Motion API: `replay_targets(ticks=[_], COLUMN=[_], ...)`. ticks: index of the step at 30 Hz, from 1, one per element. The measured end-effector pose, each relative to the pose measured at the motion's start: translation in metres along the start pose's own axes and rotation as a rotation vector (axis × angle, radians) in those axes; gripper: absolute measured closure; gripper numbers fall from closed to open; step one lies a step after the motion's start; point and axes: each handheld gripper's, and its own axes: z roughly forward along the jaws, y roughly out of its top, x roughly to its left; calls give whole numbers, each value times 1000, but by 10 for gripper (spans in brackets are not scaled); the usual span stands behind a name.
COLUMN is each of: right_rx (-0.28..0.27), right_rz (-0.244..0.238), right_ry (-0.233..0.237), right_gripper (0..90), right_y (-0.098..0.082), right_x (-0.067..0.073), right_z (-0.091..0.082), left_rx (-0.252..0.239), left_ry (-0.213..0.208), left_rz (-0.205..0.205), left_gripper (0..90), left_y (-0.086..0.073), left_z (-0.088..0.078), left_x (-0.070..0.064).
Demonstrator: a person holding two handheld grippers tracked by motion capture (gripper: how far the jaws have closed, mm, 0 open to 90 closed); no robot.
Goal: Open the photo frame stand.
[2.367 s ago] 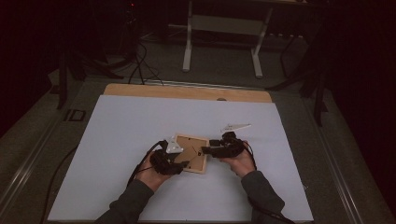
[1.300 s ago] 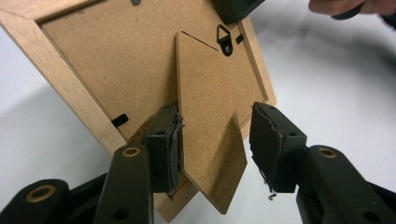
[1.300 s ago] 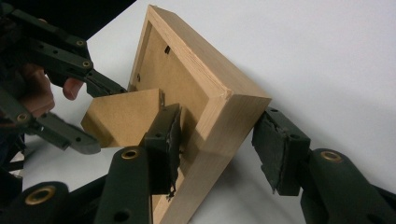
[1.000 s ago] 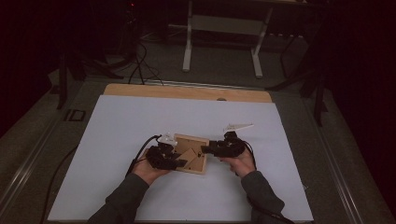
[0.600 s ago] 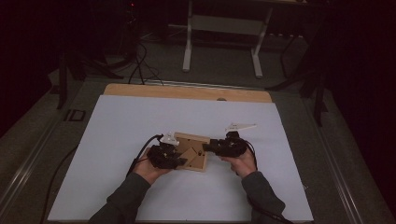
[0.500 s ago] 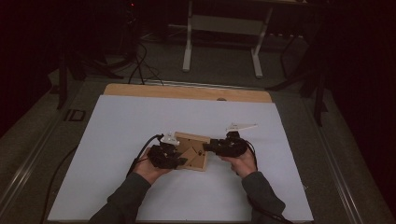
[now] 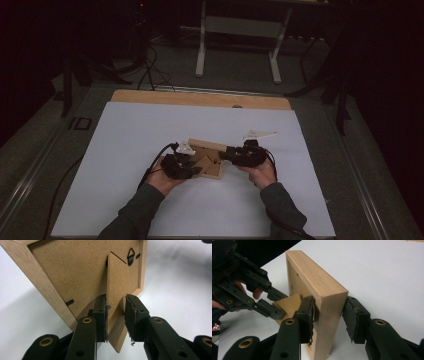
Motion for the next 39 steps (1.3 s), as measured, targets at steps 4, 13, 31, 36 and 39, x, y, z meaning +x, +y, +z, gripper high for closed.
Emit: replay_targets(ticks=[4, 13, 31, 36, 39], right_rx=[0, 0, 2, -8, -11], right_rz=[-21, -57, -158, -167, -176], right_ry=[-17, -57, -101, -106, -116], right_gripper=[603, 603, 582, 569, 572], right_y=[4, 7, 1, -5, -8], right_x=[1, 5, 23, 31, 34], right_z=[-1, -2, -2, -2, -2], left_rx=[3, -10, -6, -9, -6], left_ry=[17, 54, 93, 86, 87], left_rz=[5, 4, 66, 68, 75], left_gripper=[727, 734, 746, 754, 757], left_y=[2, 6, 1, -5, -7], left_z=[2, 5, 9, 8, 8], left_x=[1, 3, -1, -2, -4])
